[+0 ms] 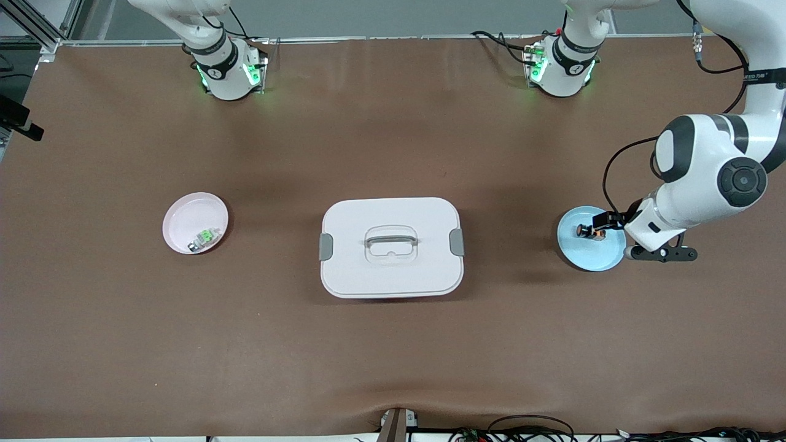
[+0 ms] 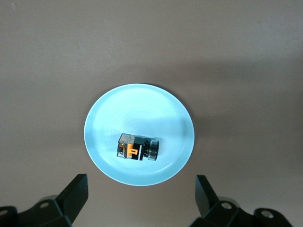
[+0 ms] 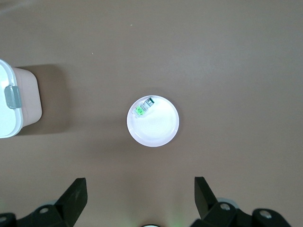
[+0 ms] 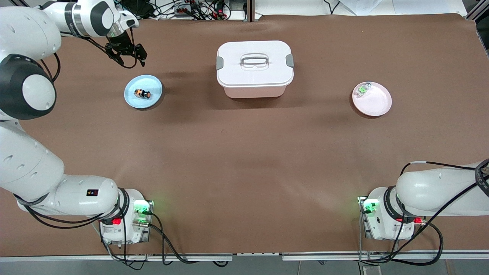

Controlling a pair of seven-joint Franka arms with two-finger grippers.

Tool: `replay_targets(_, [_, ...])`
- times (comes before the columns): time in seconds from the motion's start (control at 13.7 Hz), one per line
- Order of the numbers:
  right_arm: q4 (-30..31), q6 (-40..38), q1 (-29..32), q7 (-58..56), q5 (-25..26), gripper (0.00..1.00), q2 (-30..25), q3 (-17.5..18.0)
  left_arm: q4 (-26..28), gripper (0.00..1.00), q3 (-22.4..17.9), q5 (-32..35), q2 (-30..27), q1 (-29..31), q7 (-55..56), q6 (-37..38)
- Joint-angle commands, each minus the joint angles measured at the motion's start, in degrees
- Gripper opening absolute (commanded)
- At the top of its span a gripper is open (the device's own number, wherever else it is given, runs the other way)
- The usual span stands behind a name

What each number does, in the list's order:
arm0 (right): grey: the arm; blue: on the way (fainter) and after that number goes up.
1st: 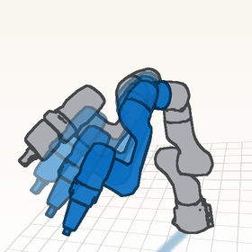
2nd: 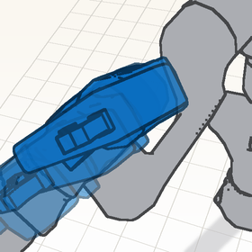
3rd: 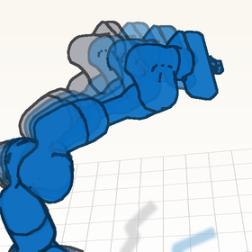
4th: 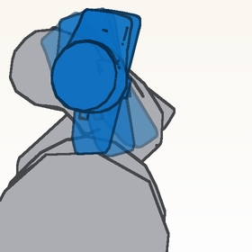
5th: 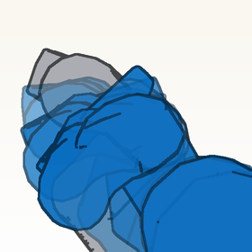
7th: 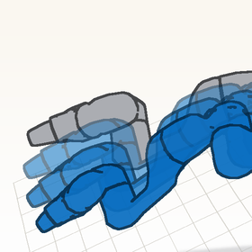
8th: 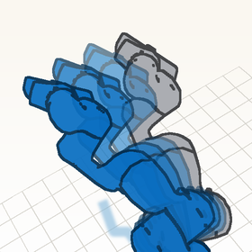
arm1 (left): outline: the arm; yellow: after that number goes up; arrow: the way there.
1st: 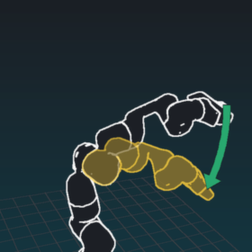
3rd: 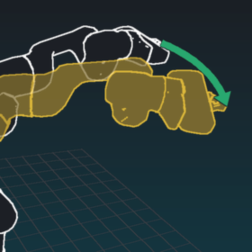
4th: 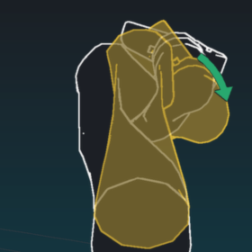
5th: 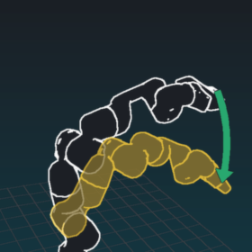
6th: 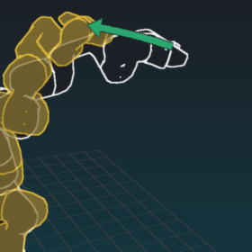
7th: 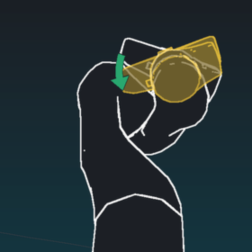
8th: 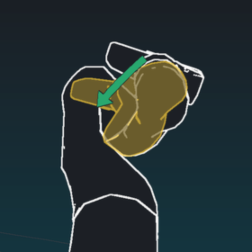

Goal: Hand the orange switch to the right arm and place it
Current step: 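Lower the left gripper around the orange switch and close it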

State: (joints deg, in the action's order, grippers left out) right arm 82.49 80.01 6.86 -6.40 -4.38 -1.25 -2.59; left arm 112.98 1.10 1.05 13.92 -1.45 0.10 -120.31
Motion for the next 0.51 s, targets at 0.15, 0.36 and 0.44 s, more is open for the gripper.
replay_targets(0.15, [-0.5,0.4,0.7,-1.6,0.6,1.0,-0.9,0.6,6.6,1.0,0.0,1.1,-1.3,0.1,-1.2,-8.0])
replay_targets(0.36, [-1.6,-0.1,0.4,-2.0,3.1,1.0,-1.0,0.9,9.4,1.0,0.0,1.3,-1.1,0.1,-1.2,-11.9])
replay_targets(0.44, [-1.7,-0.1,0.4,-2.1,2.9,1.0,-1.0,0.8,10.1,1.0,0.0,2.5,-1.0,0.2,-1.2,-12.7])
